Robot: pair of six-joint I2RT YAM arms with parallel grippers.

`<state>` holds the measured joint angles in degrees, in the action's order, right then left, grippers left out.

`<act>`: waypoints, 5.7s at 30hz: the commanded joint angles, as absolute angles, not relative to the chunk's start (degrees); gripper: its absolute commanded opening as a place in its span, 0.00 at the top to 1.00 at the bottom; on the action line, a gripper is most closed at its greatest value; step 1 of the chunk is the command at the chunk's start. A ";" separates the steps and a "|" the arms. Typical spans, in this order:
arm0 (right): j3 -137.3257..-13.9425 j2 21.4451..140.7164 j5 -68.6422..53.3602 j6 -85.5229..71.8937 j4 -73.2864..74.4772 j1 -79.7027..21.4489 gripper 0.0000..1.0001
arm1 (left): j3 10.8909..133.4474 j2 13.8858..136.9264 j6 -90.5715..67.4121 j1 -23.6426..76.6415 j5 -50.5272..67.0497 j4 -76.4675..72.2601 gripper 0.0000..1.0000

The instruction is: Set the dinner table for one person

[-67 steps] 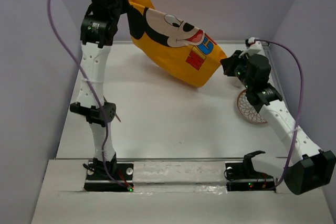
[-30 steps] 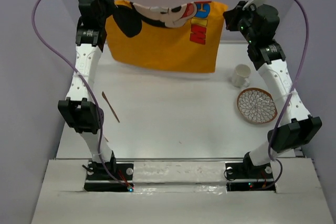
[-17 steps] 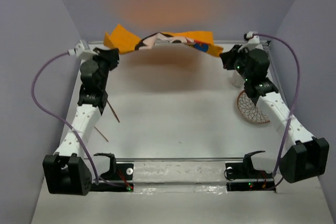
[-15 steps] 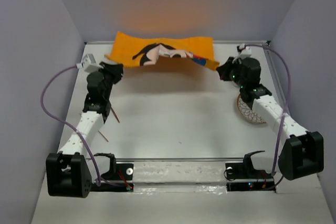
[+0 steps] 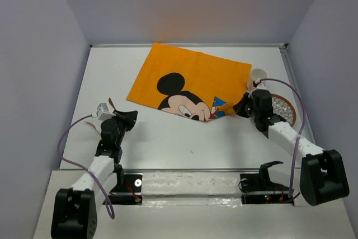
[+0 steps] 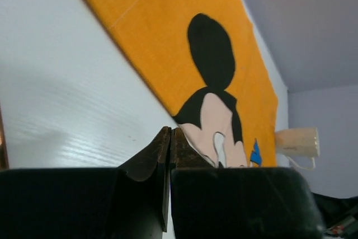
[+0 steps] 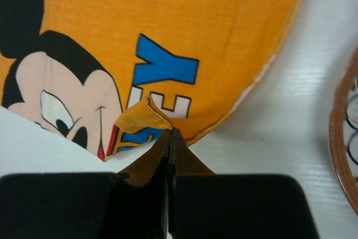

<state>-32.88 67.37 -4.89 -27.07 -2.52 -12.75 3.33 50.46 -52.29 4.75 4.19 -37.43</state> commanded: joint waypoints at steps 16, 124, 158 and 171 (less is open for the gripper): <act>-37.54 44.99 -4.04 -24.87 15.74 -12.66 0.09 | 23.71 64.58 -39.91 7.29 -12.30 -26.63 0.46; -20.84 53.01 5.53 -50.09 12.92 -14.24 0.62 | 38.14 37.44 -28.13 16.35 5.62 -5.80 0.44; -19.16 51.07 7.38 -58.27 20.47 -14.24 0.85 | 39.46 30.85 -17.75 23.38 3.52 -2.55 0.37; -31.45 44.92 16.23 -51.15 32.33 -14.24 0.00 | 39.29 29.71 -18.02 24.52 3.60 -2.64 0.37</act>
